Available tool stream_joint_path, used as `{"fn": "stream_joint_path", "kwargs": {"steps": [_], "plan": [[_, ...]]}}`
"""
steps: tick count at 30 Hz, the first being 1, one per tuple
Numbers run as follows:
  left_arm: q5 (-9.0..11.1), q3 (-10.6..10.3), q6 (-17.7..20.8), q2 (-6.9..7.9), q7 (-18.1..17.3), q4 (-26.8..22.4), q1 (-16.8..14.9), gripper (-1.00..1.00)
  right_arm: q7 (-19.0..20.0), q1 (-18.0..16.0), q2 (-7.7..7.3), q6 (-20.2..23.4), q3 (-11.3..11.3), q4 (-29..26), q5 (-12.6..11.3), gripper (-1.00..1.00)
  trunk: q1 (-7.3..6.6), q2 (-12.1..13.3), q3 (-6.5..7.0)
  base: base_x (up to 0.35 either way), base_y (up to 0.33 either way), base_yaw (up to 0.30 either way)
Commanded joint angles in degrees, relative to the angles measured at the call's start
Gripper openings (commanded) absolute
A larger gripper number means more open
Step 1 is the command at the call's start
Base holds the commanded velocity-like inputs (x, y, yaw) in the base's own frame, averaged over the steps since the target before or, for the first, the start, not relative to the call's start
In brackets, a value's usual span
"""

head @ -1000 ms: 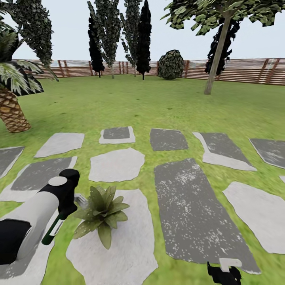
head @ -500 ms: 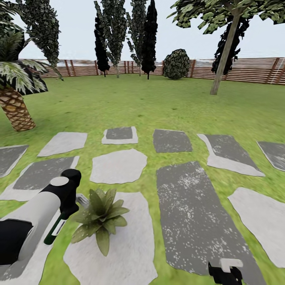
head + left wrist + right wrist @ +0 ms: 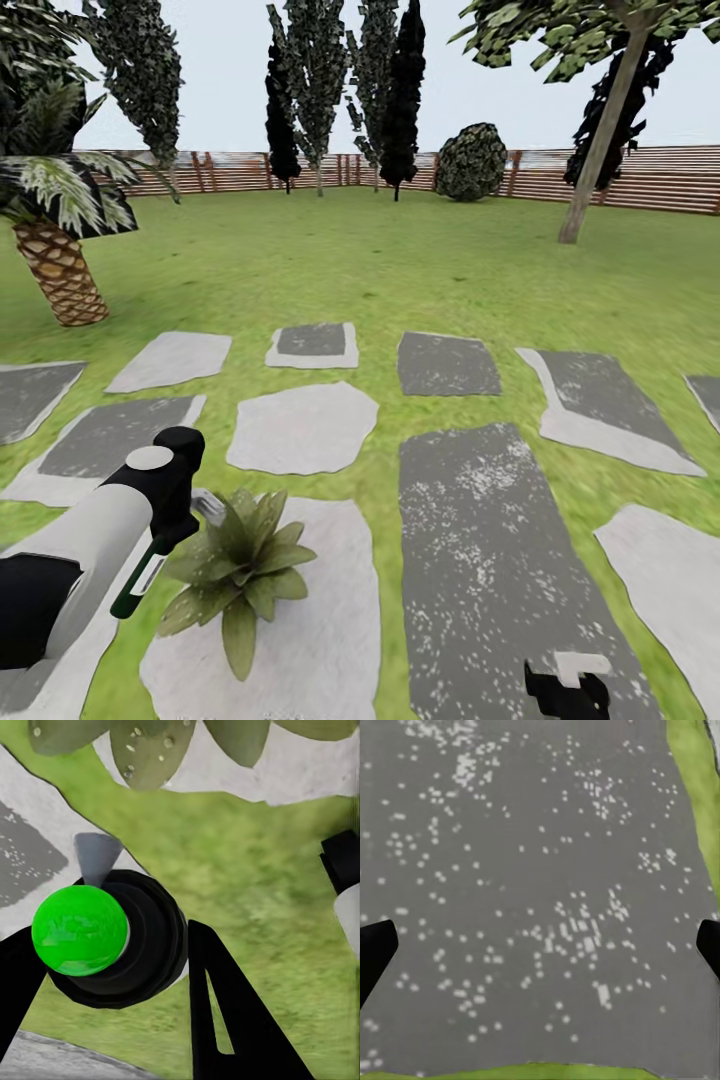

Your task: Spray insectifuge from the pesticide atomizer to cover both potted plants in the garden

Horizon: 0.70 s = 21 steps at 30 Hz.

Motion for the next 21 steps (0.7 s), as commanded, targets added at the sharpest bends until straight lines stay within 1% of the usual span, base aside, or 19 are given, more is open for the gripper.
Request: {"fn": "stream_joint_path", "kwargs": {"steps": [1, 4, 8, 11, 17, 21], "plan": [[-0.36, -0.24, 0.60, 0.02, -0.55, -0.03, -0.05, -1.00, -0.07, -0.01, 0.00, -0.15, 0.51, 0.01, -0.57, 1.00, -0.01, -0.02, -0.05, -0.020, -0.265, 0.275], [-0.36, -0.22, 0.62, 0.08, -0.55, 0.01, -0.05, -1.00, -0.07, -0.01, 0.00, -0.15, 0.51, 0.02, -0.57, 1.00, -0.01, -0.02, -0.05, -0.085, -0.268, 0.276], [-0.36, -0.22, 0.63, 0.17, -0.55, 0.12, -0.05, -1.00, -0.07, -0.01, 0.00, -0.15, 0.51, 0.02, -0.57, 1.00, -0.01, -0.02, -0.05, -0.189, -0.237, 0.275], [-0.36, -0.22, 0.65, 0.20, -0.55, 0.02, -0.05, -1.00, -0.07, -0.01, 0.00, -0.15, 0.51, 0.03, -0.57, 1.00, -0.01, -0.02, -0.05, -0.144, -0.212, 0.106], [-0.36, -0.23, 0.68, 0.03, -0.55, -0.07, -0.05, -1.00, -0.07, -0.01, 0.00, -0.15, 0.51, 0.03, -0.57, 1.00, -0.01, -0.02, -0.05, 0.070, -0.250, 0.027], [-0.36, -0.22, 0.69, 0.03, -0.55, -0.09, -0.05, -1.00, -0.08, -0.01, 0.04, -0.15, 0.51, 0.03, -0.57, 1.00, -0.01, -0.02, -0.05, 0.118, -0.263, 0.215]]}}
